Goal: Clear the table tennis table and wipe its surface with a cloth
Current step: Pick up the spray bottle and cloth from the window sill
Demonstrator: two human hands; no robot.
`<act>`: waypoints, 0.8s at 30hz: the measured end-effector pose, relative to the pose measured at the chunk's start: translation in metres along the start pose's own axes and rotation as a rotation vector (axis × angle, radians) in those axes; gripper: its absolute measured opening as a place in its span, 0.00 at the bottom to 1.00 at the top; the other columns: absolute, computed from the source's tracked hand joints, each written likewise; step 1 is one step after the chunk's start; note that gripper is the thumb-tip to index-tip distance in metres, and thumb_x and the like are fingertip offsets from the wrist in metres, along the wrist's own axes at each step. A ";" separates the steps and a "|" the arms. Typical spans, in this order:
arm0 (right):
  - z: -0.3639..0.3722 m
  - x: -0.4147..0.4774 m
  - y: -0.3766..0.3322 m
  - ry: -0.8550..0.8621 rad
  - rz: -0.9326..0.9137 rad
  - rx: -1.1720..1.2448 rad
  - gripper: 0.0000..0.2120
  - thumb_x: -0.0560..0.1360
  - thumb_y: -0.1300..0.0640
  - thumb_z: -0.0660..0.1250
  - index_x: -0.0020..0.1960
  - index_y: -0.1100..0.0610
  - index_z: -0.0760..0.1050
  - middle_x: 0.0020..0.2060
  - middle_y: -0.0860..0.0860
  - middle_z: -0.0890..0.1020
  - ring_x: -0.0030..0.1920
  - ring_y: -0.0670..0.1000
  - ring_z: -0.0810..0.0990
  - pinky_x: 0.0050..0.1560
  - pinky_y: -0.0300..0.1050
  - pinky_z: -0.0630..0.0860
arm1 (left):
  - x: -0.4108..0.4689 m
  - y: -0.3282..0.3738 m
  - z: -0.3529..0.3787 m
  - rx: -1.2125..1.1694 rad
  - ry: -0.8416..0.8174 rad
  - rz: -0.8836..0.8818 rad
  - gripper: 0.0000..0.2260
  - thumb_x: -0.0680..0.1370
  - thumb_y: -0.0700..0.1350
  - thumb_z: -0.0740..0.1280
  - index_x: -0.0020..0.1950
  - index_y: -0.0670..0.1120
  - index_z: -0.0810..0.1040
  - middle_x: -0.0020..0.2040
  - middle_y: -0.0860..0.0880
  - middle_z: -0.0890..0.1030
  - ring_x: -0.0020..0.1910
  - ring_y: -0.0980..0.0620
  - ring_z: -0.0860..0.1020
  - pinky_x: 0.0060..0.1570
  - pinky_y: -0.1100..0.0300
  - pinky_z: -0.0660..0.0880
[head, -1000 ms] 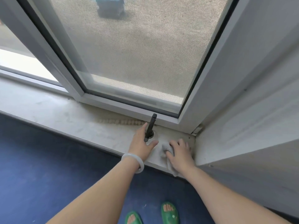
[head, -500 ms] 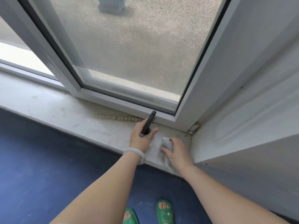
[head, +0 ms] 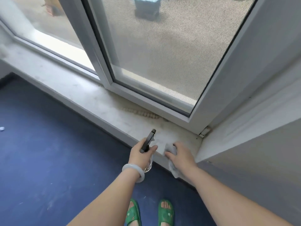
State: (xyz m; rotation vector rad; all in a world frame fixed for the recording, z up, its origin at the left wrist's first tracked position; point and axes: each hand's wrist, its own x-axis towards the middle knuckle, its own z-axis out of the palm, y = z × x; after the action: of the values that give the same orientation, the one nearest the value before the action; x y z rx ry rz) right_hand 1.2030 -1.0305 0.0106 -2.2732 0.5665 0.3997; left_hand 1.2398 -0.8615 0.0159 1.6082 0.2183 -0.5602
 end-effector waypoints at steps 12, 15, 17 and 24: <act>0.034 -0.042 -0.052 -0.336 -0.339 -0.206 0.12 0.74 0.46 0.67 0.53 0.51 0.72 0.49 0.48 0.79 0.49 0.52 0.78 0.50 0.48 0.75 | -0.133 -0.049 -0.046 0.015 0.420 -0.059 0.05 0.76 0.41 0.72 0.51 0.45 0.79 0.33 0.46 0.69 0.32 0.49 0.67 0.29 0.66 0.66; 0.057 -0.067 -0.070 -0.421 -0.444 -0.271 0.13 0.73 0.45 0.67 0.52 0.51 0.72 0.50 0.49 0.78 0.49 0.52 0.78 0.49 0.49 0.75 | -0.180 -0.072 -0.061 -0.001 0.557 -0.078 0.05 0.76 0.42 0.72 0.50 0.49 0.80 0.32 0.48 0.70 0.31 0.50 0.68 0.30 0.66 0.68; 0.075 -0.088 -0.080 -0.478 -0.521 -0.310 0.14 0.72 0.44 0.68 0.52 0.52 0.71 0.50 0.49 0.77 0.49 0.52 0.78 0.50 0.49 0.75 | -0.215 -0.092 -0.070 -0.018 0.641 -0.099 0.05 0.76 0.43 0.72 0.50 0.51 0.80 0.32 0.48 0.69 0.30 0.51 0.67 0.31 0.65 0.68; 0.141 -0.200 -0.100 -0.627 -0.854 -0.492 0.15 0.72 0.46 0.69 0.48 0.55 0.70 0.45 0.50 0.75 0.43 0.53 0.75 0.43 0.49 0.72 | -0.358 -0.153 -0.085 -0.029 0.983 -0.169 0.05 0.76 0.49 0.72 0.49 0.57 0.79 0.33 0.53 0.68 0.33 0.52 0.68 0.37 0.60 0.67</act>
State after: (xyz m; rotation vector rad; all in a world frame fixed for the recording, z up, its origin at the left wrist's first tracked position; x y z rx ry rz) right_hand 1.0671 -0.8100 0.0638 -2.3886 -0.8784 0.8064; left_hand 0.8806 -0.6921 0.0534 1.7320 1.0878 0.1581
